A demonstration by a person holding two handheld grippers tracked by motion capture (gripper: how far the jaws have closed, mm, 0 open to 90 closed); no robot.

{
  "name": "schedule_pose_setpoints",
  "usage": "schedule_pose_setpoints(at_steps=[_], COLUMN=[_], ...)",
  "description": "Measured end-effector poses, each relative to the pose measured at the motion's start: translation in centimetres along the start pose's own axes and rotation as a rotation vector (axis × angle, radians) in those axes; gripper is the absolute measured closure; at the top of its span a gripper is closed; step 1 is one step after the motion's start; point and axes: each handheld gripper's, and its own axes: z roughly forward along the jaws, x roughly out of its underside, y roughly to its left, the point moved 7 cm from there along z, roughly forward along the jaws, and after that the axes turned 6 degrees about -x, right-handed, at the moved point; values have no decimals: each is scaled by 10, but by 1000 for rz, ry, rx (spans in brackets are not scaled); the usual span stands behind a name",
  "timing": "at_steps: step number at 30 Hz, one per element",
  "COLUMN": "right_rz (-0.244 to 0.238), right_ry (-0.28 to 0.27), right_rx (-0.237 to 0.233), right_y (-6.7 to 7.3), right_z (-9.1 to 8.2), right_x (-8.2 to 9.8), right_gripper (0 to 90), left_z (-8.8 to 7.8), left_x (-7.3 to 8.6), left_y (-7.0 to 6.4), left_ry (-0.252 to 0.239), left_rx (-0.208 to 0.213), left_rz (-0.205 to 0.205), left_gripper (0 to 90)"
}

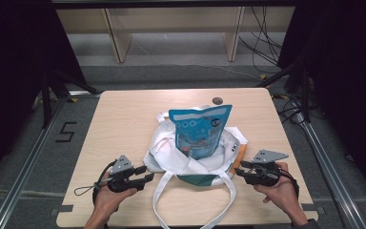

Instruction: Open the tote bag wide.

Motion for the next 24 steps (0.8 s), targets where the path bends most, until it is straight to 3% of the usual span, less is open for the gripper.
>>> schedule_pose_setpoints(at_steps=[2,3,4,5,7,8,9,13,15,21,22,23,24], right_rz=[39,39,-2,27,28,5,56,36,54,30,84,89,42], right_ry=[4,4,-7,-5,-4,-3,9,10,15,17,19,19,5], right_rx=[0,0,12,15,17,18,29,41,36,47,45,45,50], right_y=[2,2,-3,-2,-3,-6,-4,-6,-4,-1,5,8,6], right_z=[-1,-1,-1,-1,-1,-1,-1,-1,-2,-5,-7,-11,-12], right_x=[2,2,2,3,4,4,8,10,10,17,19,24,25], right_gripper=[596,596,578,569,559,547,527,500,491,442,430,416,409], left_z=[-2,-2,-4,-4,-5,-6,-6,-8,-10,-15,-15,-17,-19], left_x=[1,1,3,3,6,7,10,15,20,28,29,31,34], left_y=[1,1,2,2,4,4,4,3,1,-9,-11,-12,-15], left_ry=[-11,-11,-5,-5,0,9,3,13,24,34,26,28,33], left_rx=[-3,-3,-13,-13,-31,-40,-43,-55,-45,-47,-52,-40,-40], left_rz=[11,11,19,19,17,11,8,15,12,58,33,49,25], left_gripper=[517,507,495,483,451,451,445,394,381,330,330,317,313])
